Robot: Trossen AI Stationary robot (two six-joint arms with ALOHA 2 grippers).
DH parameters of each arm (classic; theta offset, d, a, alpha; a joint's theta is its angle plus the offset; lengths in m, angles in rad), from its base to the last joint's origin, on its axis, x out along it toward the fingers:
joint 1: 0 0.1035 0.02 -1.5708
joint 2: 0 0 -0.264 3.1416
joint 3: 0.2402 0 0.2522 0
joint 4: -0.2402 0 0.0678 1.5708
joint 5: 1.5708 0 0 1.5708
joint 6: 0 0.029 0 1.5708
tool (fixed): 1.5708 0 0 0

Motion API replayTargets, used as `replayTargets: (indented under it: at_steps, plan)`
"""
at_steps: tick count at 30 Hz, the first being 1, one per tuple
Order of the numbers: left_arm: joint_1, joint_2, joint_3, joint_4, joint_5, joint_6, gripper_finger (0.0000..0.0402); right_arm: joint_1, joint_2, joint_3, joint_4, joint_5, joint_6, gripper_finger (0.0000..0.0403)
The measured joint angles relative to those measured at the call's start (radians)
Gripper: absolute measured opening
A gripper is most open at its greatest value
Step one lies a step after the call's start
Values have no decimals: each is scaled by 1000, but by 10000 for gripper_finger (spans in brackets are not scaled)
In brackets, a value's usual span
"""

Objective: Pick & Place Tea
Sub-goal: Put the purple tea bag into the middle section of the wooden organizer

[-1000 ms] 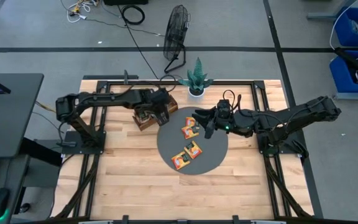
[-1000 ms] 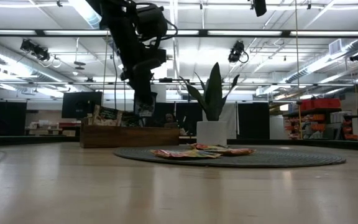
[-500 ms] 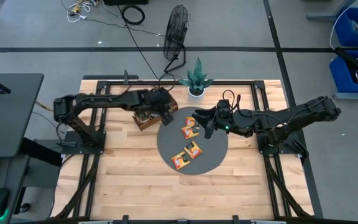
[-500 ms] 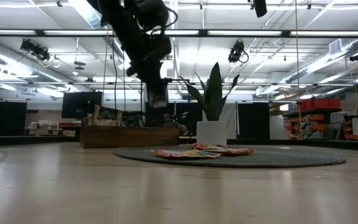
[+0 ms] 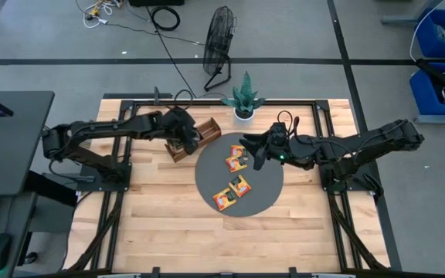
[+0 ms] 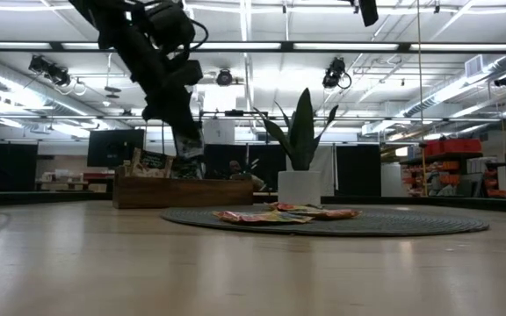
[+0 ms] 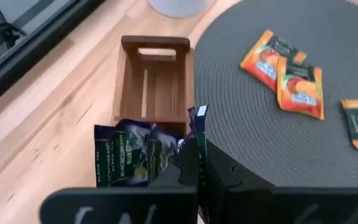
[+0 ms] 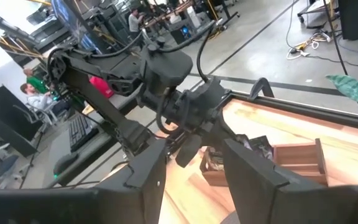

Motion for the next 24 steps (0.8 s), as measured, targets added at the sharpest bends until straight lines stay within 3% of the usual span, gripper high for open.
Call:
replayTargets:
  at_steps: [10,24]
  plan:
    - [56,28,-4,12,9,118,2,-3,0,0,0,-2,14,164]
    - [65,110,-4,32,67,118,2,-4,0,0,-13,-3,25,164]
